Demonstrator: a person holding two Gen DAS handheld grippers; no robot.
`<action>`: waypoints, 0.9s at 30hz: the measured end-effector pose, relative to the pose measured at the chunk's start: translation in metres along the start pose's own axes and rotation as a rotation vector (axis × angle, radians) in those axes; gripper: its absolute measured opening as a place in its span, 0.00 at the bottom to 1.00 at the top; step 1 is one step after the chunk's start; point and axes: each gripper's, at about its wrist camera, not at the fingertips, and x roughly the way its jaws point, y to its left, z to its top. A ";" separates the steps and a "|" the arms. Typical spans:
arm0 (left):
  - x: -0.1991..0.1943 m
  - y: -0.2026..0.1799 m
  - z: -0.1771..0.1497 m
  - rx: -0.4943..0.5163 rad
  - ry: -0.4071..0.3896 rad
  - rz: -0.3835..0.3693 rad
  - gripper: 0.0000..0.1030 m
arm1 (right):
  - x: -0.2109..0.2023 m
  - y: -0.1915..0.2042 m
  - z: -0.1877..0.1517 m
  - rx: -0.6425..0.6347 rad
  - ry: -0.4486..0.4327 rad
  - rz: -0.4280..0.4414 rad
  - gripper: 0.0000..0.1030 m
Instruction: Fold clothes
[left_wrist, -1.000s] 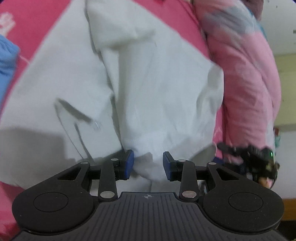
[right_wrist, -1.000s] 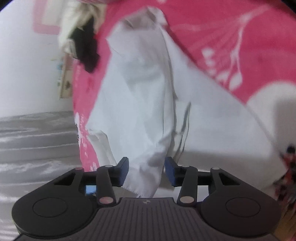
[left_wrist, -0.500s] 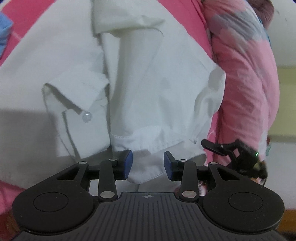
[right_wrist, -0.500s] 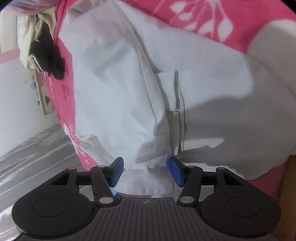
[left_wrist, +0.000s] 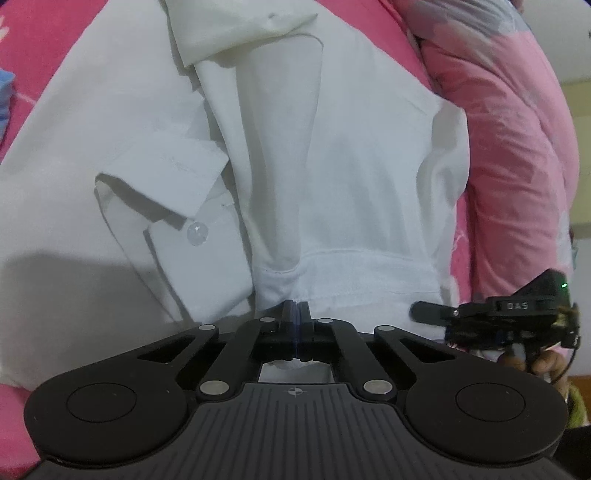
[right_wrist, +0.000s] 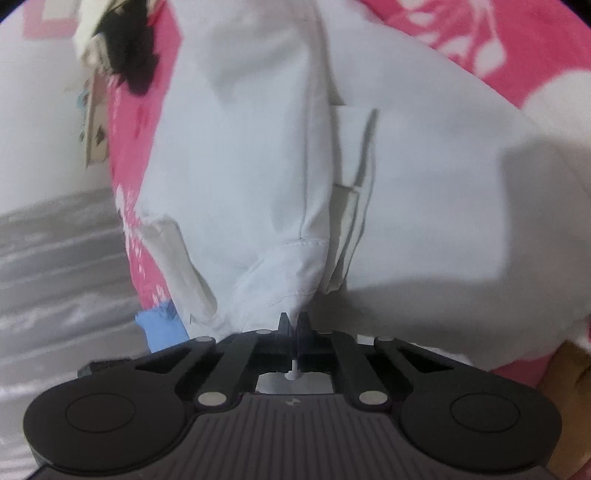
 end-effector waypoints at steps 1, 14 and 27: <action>0.001 -0.002 -0.001 0.014 -0.003 -0.001 0.00 | 0.000 0.002 -0.001 -0.024 0.001 -0.006 0.02; -0.009 -0.015 -0.016 0.232 0.053 0.018 0.00 | -0.008 0.008 -0.018 -0.181 0.065 -0.061 0.02; -0.023 -0.005 -0.012 0.195 -0.022 -0.060 0.16 | -0.013 -0.003 -0.014 -0.187 0.119 -0.093 0.02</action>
